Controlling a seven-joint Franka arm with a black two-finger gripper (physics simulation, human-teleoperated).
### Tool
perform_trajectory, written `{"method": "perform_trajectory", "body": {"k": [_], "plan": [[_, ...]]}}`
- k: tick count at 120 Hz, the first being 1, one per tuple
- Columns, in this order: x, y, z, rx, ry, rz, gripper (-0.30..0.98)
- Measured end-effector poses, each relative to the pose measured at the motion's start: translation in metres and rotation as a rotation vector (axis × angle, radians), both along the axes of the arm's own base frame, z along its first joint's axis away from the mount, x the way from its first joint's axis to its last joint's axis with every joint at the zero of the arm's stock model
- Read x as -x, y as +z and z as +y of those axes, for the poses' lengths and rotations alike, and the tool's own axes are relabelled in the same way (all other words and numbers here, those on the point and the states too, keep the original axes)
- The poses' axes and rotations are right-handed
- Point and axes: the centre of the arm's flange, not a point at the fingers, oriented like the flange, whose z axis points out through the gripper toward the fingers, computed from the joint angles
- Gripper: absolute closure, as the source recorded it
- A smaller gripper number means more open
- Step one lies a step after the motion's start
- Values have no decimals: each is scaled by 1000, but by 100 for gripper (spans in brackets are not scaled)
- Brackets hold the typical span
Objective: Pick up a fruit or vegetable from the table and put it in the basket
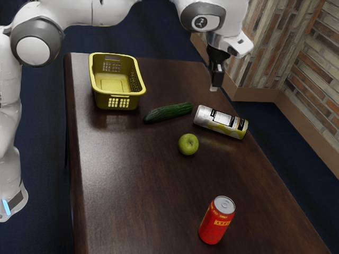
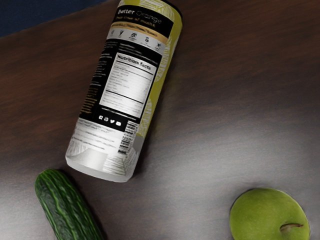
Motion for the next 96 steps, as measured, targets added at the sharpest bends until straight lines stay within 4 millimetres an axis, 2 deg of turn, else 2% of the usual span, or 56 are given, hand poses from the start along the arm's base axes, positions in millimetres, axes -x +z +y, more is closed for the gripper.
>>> {"method": "perform_trajectory", "body": {"k": [10,18,32,59,68,82,96], "plan": [[-13,-23,21,-8,28,38,0],[-15,-25,23,-10,25,41,0],[-15,-29,-8,-13,-34,52,0],[-8,-38,-49,-20,-82,95,0],[-11,-48,-45,21,-61,114,0],[-21,-78,-15,104,-10,156,0],[-20,-113,-15,151,-9,199,0]]}}
